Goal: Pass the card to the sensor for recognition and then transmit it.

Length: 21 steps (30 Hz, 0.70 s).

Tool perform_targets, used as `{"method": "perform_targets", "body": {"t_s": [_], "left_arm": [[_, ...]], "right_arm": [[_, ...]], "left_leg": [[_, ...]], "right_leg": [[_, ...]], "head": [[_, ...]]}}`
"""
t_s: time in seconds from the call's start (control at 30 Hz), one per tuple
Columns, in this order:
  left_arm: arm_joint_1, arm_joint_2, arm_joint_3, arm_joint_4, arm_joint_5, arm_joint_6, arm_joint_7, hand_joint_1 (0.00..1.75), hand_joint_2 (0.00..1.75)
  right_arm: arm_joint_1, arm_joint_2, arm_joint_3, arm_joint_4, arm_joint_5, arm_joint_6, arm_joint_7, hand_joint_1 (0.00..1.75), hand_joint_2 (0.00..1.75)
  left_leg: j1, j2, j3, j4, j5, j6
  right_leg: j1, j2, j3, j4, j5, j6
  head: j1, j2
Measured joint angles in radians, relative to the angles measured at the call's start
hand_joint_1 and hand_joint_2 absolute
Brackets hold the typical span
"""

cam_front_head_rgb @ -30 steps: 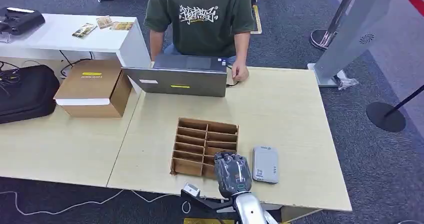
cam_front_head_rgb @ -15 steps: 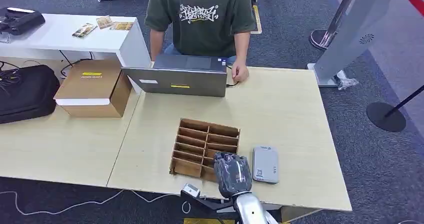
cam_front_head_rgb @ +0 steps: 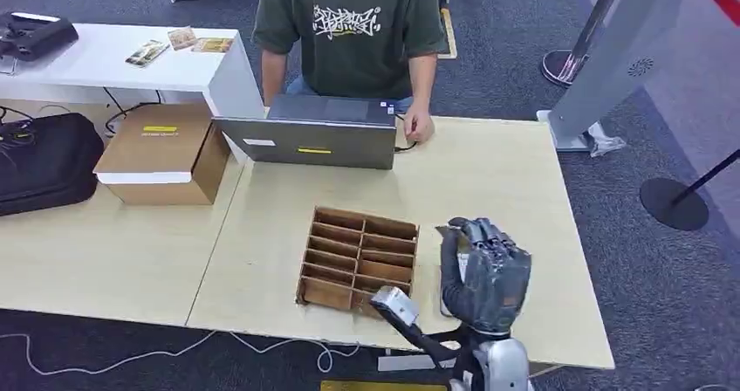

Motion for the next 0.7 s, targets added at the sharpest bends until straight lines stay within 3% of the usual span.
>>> {"method": "perform_targets", "body": {"t_s": [0.07, 0.13, 0.17, 0.3, 0.4, 0.5, 0.7], "left_arm": [[-0.001, 0.0, 0.0, 0.0, 0.0, 0.003, 0.0, 0.0, 0.0], [0.001, 0.0, 0.0, 0.0, 0.0, 0.007, 0.0, 0.0, 0.0], [0.001, 0.0, 0.0, 0.0, 0.0, 0.009, 0.0, 0.0, 0.0], [0.001, 0.0, 0.0, 0.0, 0.0, 0.013, 0.003, 0.0, 0.0], [0.0, 0.0, 0.0, 0.0, 0.0, 0.014, 0.004, 0.0, 0.0], [0.0, 0.0, 0.0, 0.0, 0.0, 0.015, 0.004, 0.0, 0.0], [-0.001, -0.003, 0.0, 0.0, 0.0, 0.015, 0.004, 0.0, 0.0]], "right_arm": [[0.033, 0.036, -0.068, -0.106, -0.089, -0.002, -0.091, 1.75, 1.75], [0.062, 0.104, -0.173, -0.204, -0.283, -0.003, -0.263, 1.75, 1.75], [0.073, 0.114, -0.22, -0.237, -0.365, -0.003, -0.314, 1.75, 1.75], [0.115, 0.156, -0.41, -0.335, -0.82, -0.003, -0.425, 1.75, 1.75], [0.138, 0.172, -0.511, -0.348, -1.062, -0.002, -0.483, 1.75, 1.75], [0.15, 0.182, -0.581, -0.349, -1.114, -0.002, -0.507, 1.75, 1.75], [0.158, 0.188, -0.638, -0.348, -1.105, -0.002, -0.513, 1.75, 1.75]], "left_leg": [[0.0, 0.0, 0.0, 0.0, 0.0, 0.0], [0.0, -0.001, 0.0, 0.0, 0.0, 0.0], [0.0, -0.001, 0.0, 0.0, 0.0, 0.0], [0.0, -0.001, 0.0, 0.0, 0.0, 0.0], [0.0, 0.0, 0.0, 0.0, 0.0, 0.0], [0.0, 0.0, 0.001, 0.0, 0.0, 0.0], [0.0, 0.0, 0.001, 0.0, 0.0, 0.0]], "right_leg": [[0.0, -0.001, 0.0, 0.0, 0.0, 0.0], [0.0, -0.001, 0.0, 0.0, 0.0, 0.0], [0.0, -0.001, 0.001, 0.0, 0.0, 0.0], [0.0, -0.001, 0.001, 0.0, 0.0, 0.0], [0.0, -0.001, 0.001, 0.0, 0.0, 0.0], [0.0, -0.001, 0.001, 0.0, 0.0, 0.0], [0.0, -0.001, 0.001, 0.0, 0.0, 0.0]], "head": [[0.001, 0.0], [0.0, 0.0], [0.0, 0.0], [0.001, 0.0], [0.001, 0.0], [0.001, 0.0], [0.0, 0.0]]}}
